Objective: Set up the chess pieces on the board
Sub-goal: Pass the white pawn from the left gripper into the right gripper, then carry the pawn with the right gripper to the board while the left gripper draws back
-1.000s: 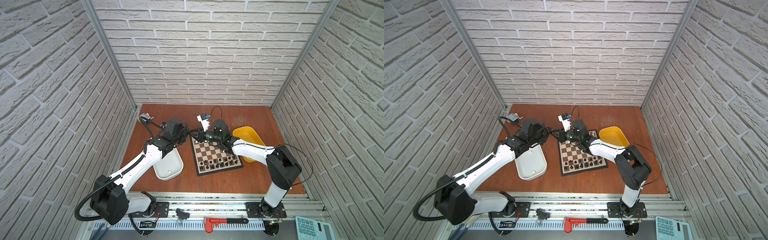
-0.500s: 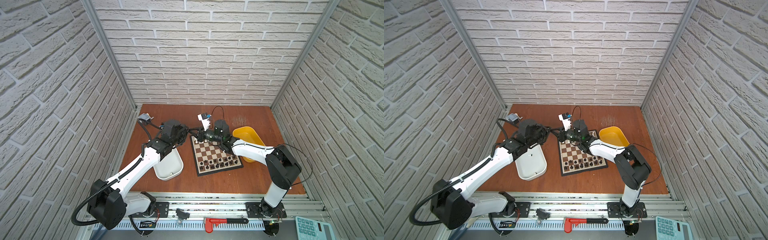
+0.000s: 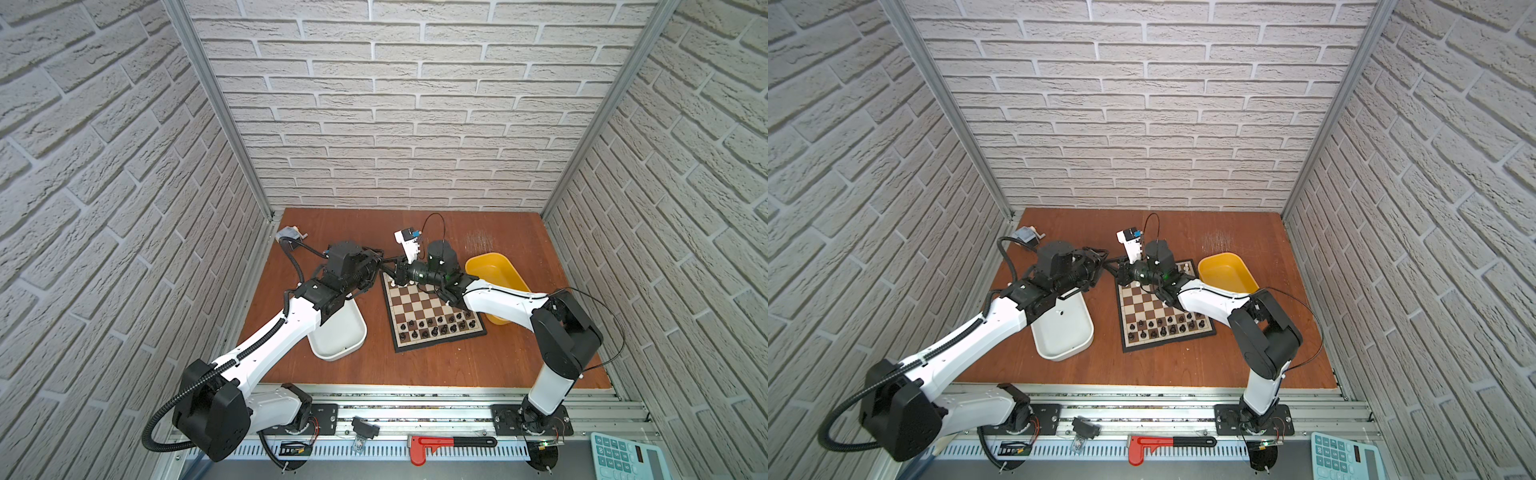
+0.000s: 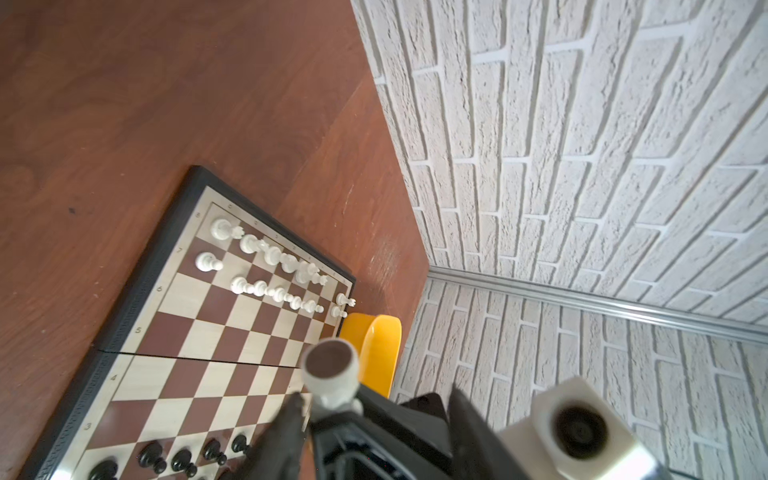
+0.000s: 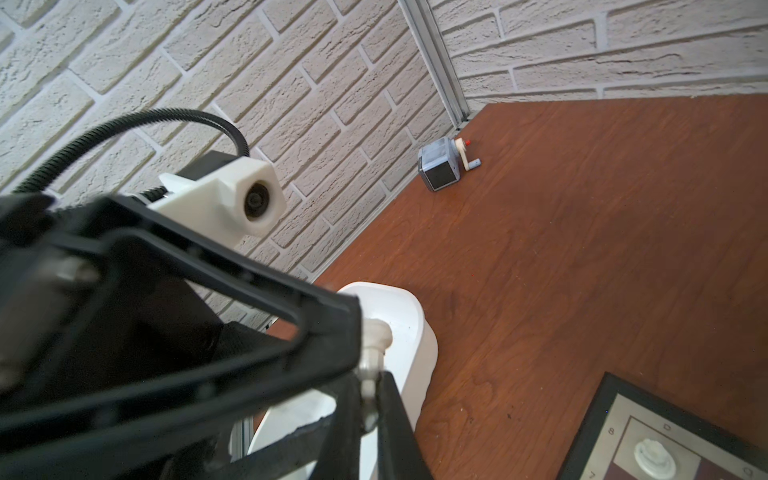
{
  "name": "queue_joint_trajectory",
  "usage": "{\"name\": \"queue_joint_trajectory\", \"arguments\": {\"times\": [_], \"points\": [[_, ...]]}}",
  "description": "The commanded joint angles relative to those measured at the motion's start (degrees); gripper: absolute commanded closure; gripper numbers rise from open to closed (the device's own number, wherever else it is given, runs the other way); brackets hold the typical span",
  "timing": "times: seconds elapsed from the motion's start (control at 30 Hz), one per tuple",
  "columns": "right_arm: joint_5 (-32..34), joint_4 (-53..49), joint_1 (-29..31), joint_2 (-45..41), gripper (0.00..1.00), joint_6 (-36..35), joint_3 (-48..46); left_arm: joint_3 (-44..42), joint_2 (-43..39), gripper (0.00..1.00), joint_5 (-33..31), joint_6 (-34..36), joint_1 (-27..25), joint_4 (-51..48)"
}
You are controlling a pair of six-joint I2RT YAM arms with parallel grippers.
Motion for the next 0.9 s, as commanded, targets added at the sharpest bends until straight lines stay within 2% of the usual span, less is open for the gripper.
{"name": "queue_joint_trajectory", "arguments": {"times": [0.0,0.07,0.17,0.3,0.4,0.47,0.53,0.6,0.77,0.87], "points": [[2.9,-3.4,0.3,-4.1,0.94,-2.2,1.1,-0.2,-0.6,0.02,-0.6,5.5,0.3,4.1],[5.0,-6.6,-0.2,-5.2,0.94,-1.9,1.7,1.0,-1.0,0.02,-1.6,9.5,0.6,3.5],[5.9,-11.8,-1.7,-6.9,0.94,-2.5,3.1,3.4,-1.8,0.02,-2.9,20.6,0.6,1.7],[9.5,-27.4,-4.5,-8.4,0.94,-5.9,8.7,3.8,-3.9,0.02,-1.5,44.6,1.0,-0.1],[13.3,-40.9,-7.5,-9.4,0.94,-10.9,14.1,0.7,-6.8,0.02,-0.5,63.4,1.0,-2.4],[17.9,-53.3,-9.3,-7.9,0.94,-15.7,20.4,-3.4,-9.8,0.02,-0.2,71.6,0.9,-1.0],[25.5,-63.2,-10.4,-5.8,0.94,-20.8,25.7,-8.6,-13.2,0.02,2.7,76.1,0.9,3.7],[31.2,-69.7,-11.5,-3.0,0.94,-24.0,29.0,-11.4,-14.8,0.01,6.8,77.6,0.9,8.2],[34.7,-77.3,-13.9,6.1,0.94,-26.6,35.4,-11.2,-10.5,0.02,17.6,80.9,0.6,11.7],[35.9,-80.1,-14.6,11.7,0.94,-27.3,40.5,-10.2,-7.3,0.02,20.8,83.9,-0.3,10.6]]}}
